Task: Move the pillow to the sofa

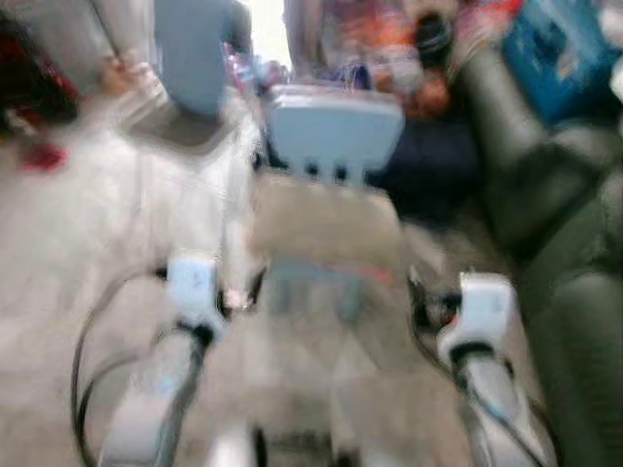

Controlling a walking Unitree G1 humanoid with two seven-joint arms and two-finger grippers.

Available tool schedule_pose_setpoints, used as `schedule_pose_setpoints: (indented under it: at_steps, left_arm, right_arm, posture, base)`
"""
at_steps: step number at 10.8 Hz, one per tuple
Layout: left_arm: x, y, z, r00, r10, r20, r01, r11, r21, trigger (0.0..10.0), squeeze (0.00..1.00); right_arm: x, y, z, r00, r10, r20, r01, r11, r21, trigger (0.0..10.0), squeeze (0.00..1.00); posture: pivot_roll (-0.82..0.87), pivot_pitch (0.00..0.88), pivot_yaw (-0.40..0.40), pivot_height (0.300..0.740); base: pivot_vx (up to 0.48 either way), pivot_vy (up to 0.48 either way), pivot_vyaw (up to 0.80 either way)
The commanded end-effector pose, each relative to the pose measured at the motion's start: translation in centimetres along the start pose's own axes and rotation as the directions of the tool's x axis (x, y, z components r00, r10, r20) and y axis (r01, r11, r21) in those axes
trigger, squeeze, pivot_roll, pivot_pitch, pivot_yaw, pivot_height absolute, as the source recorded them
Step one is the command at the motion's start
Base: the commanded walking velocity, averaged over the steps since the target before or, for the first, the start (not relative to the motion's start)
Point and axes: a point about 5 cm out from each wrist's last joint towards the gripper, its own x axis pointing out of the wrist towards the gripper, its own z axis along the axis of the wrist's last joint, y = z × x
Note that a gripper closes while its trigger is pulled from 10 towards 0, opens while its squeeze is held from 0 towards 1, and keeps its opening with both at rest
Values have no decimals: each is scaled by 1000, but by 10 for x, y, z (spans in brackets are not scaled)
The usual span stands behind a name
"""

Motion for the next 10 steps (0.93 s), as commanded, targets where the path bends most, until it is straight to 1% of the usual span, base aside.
schedule_pose_setpoints:
  at_steps: [1, 5, 10]
  left_arm:
    - [2, -8, 3, 1000, -25, 10, 25, 1000, 0, 10000, 0]
    - [3, -11, 4, 999, -32, 9, 32, 999, 2, 10000, 0]
    - [3, -9, 3, 1000, -9, 0, 9, 1000, 17, 10000, 0]
  right_arm:
    - [-3, -10, 0, 999, -35, -6, 35, 999, -20, 10000, 0]
    - [-2, -7, 0, 1000, -27, -6, 27, 999, -23, 10000, 0]
    - [-3, -7, -1, 1000, -18, -11, 17, 1000, -23, 10000, 0]
  posture:
    - [-58, 149, -26, 740]
    - [-60, 154, -29, 740]
    - [-61, 163, -35, 740]
  base:
    - [465, 0, 0]
    - [473, 0, 0]
    - [464, 0, 0]
